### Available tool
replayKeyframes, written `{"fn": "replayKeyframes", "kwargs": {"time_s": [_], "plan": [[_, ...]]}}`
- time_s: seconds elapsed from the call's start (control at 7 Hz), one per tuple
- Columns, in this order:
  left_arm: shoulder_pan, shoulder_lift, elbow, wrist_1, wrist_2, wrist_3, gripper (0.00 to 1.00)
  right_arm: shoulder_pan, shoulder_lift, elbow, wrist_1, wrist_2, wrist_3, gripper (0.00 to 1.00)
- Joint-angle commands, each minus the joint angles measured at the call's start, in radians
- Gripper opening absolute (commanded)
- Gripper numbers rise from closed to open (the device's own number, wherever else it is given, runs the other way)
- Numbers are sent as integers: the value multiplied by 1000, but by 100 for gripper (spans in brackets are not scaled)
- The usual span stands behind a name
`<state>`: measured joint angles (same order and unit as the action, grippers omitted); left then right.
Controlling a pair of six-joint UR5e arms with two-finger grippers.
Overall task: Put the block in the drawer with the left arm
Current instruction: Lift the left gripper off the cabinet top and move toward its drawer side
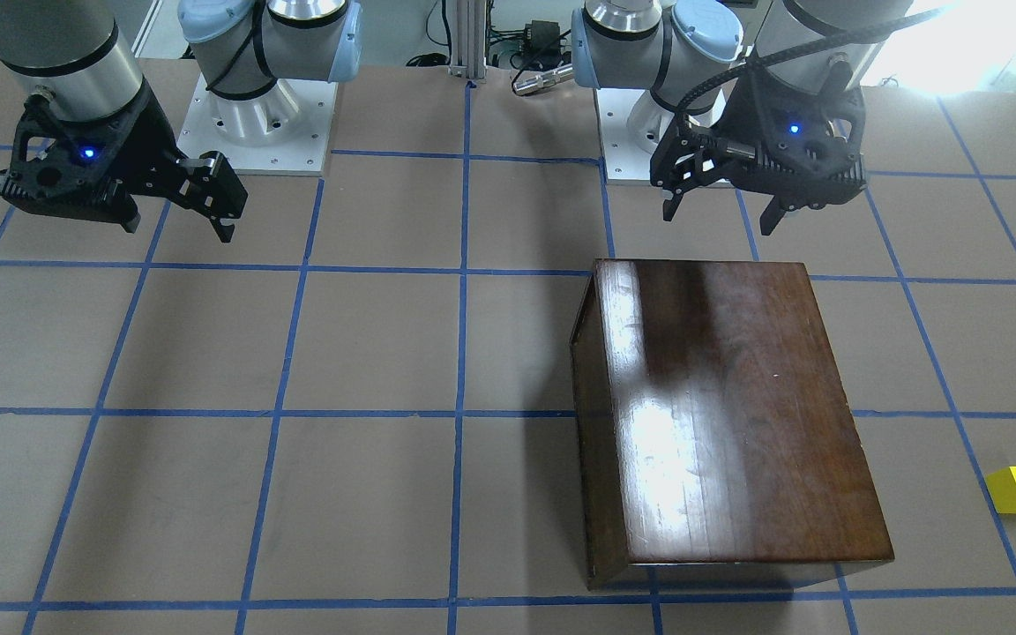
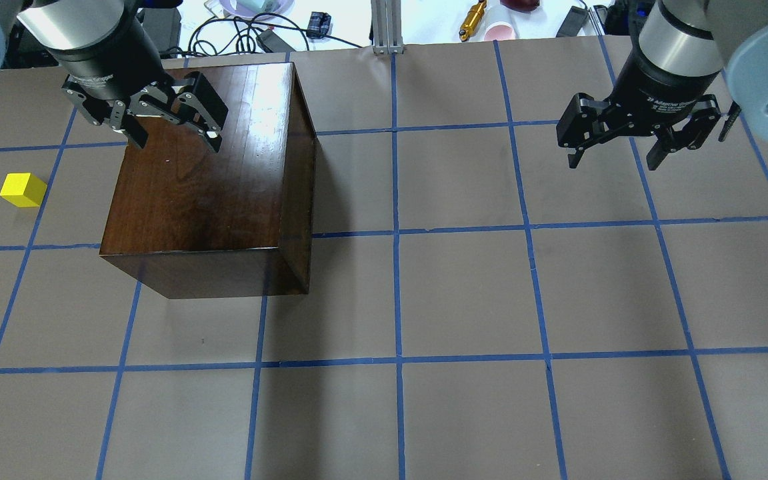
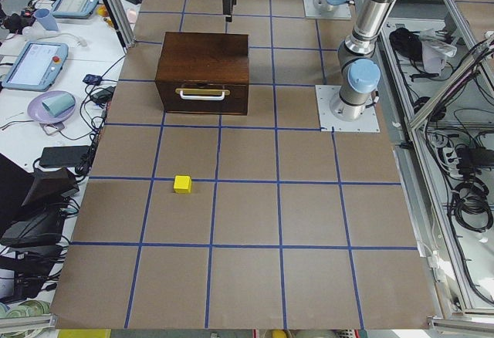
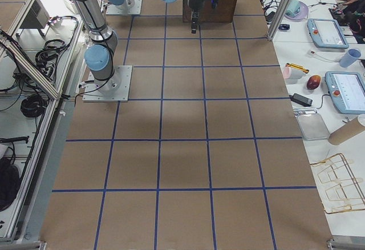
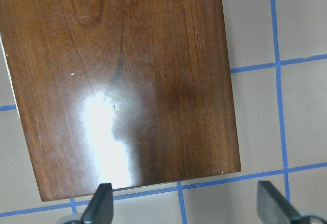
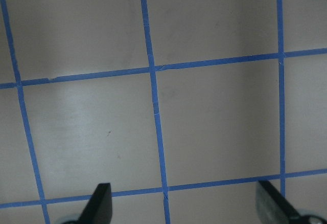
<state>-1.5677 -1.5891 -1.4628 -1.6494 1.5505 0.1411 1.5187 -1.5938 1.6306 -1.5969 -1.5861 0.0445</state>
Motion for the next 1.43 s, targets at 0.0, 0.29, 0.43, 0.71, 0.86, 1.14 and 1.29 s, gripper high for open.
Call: {"fn": "replayKeyframes", "kwargs": {"time_s": [0.0,0.29,0.43,0.71,0.86,1.14,1.29], "plan": [[2,3,1,-1,0,0,100,0,0,0,0,0,0,100],[2,1,1,0,-1,0,100,0,0,0,0,0,0,100],[5,1,1,0,-1,0,100,0,0,0,0,0,0,100],[17,3,1,-4,-1,0,100,0,0,0,0,0,0,100],[17,1,1,-3,0,0,100,0,0,0,0,0,0,100],[23,-9,2,2,25,2,100,0,0,0,0,0,0,100],[23,-12,1,3,28,2,100,0,0,0,0,0,0,100]]}}
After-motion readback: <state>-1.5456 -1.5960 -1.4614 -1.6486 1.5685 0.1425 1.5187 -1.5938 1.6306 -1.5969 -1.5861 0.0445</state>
